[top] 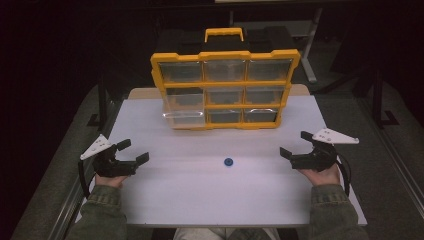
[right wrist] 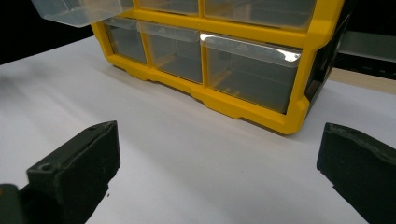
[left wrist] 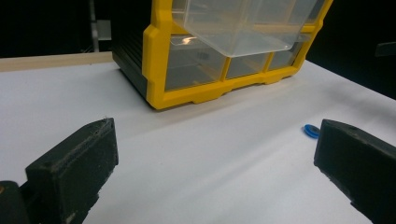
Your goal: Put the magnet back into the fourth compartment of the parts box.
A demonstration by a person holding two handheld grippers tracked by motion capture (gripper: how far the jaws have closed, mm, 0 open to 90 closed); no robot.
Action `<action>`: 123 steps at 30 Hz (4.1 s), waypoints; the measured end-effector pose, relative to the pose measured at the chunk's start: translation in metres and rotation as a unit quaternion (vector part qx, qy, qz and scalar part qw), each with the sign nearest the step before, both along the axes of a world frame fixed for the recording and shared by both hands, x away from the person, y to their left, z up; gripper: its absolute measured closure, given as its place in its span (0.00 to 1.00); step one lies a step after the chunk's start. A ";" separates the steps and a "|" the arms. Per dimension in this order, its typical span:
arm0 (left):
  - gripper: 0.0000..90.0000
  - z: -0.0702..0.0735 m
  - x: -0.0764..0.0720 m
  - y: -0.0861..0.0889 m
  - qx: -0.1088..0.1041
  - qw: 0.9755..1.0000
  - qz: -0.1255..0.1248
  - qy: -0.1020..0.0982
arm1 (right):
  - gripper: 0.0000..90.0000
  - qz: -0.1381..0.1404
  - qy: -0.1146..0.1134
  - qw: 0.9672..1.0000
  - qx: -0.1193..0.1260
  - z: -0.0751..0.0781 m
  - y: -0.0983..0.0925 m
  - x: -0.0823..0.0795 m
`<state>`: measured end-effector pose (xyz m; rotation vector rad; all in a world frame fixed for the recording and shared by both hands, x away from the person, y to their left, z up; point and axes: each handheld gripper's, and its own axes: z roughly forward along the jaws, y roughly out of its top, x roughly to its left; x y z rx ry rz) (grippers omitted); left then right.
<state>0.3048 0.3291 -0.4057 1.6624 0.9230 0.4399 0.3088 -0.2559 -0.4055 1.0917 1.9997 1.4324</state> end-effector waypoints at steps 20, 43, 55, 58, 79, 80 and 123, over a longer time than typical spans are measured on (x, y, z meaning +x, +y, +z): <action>0.00 -0.004 0.005 -0.003 0.008 1.000 0.001 0.002 | 0.00 0.018 0.013 0.999 -0.029 0.003 0.015 0.000; 0.00 -0.003 0.005 -0.002 0.002 1.000 0.007 -0.004 | 0.00 0.075 0.042 0.993 -0.076 0.020 0.049 0.023; 0.00 -0.003 0.004 -0.003 0.003 1.000 0.007 -0.007 | 0.00 0.097 0.057 0.990 -0.087 0.019 0.064 0.034; 0.00 -0.003 0.005 -0.003 0.002 1.000 0.008 -0.005 | 0.00 0.104 0.062 0.988 -0.093 0.018 0.068 0.036; 0.00 -0.003 0.005 -0.003 0.006 1.000 0.012 -0.005 | 0.00 0.151 0.074 0.979 -0.117 0.017 0.104 0.049; 0.00 -0.002 0.005 -0.003 0.005 1.000 0.012 -0.006 | 0.00 0.153 0.075 0.978 -0.118 0.016 0.105 0.049; 0.00 -0.003 0.005 -0.003 0.005 1.000 0.009 -0.010 | 0.00 0.215 0.111 0.953 -0.184 -0.016 0.160 0.059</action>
